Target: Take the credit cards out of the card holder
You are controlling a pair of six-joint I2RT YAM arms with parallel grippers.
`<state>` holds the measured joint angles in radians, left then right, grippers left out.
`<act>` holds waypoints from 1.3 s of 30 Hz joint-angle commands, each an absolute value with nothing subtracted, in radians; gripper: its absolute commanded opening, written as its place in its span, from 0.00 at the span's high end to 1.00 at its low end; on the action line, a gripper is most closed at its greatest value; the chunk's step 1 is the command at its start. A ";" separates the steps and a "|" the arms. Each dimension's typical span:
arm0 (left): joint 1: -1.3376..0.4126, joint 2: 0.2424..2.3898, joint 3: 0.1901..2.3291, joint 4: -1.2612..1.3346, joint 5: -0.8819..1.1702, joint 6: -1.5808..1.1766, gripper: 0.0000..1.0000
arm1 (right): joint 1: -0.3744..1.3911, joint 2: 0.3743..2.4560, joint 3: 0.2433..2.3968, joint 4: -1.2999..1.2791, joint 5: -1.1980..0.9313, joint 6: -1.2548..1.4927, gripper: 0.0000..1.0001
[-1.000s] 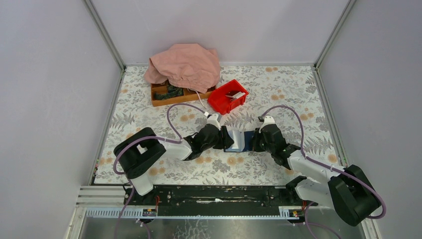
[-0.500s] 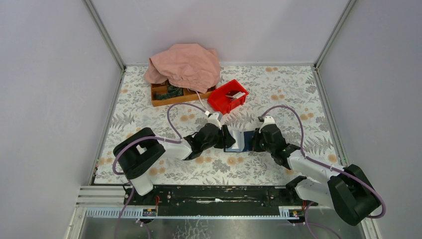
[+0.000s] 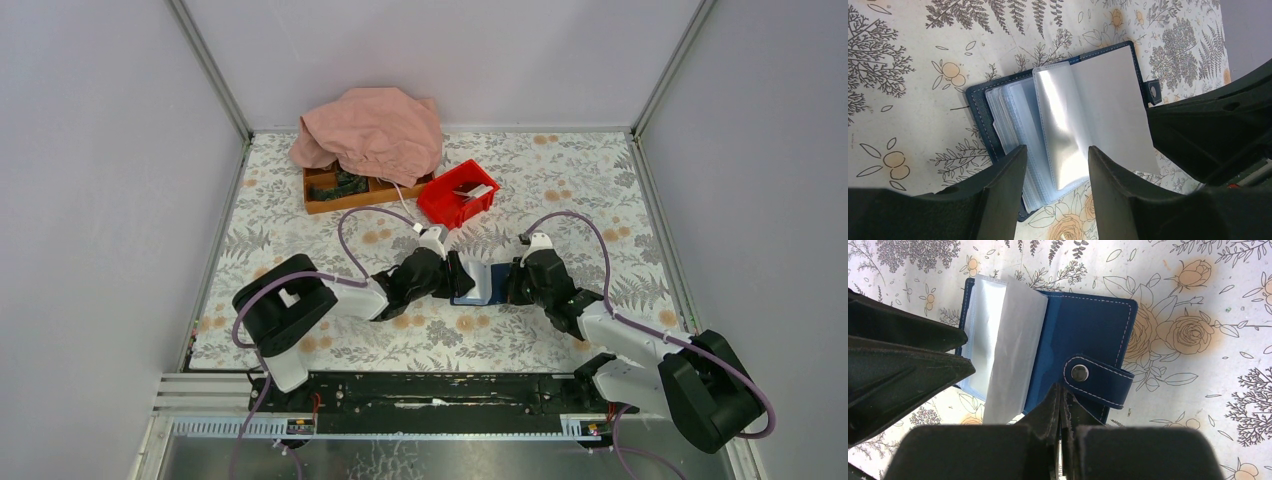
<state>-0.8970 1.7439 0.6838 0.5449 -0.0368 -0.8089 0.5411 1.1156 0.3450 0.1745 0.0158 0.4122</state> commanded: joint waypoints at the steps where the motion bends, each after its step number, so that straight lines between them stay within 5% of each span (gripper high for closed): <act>1: -0.900 1.758 0.702 0.590 -0.031 -0.807 0.44 | 0.538 1.121 0.387 0.199 0.035 0.408 0.99; 39: -0.899 1.774 0.748 0.653 0.008 -0.829 0.44 | 0.539 1.208 0.403 0.202 0.012 0.419 0.99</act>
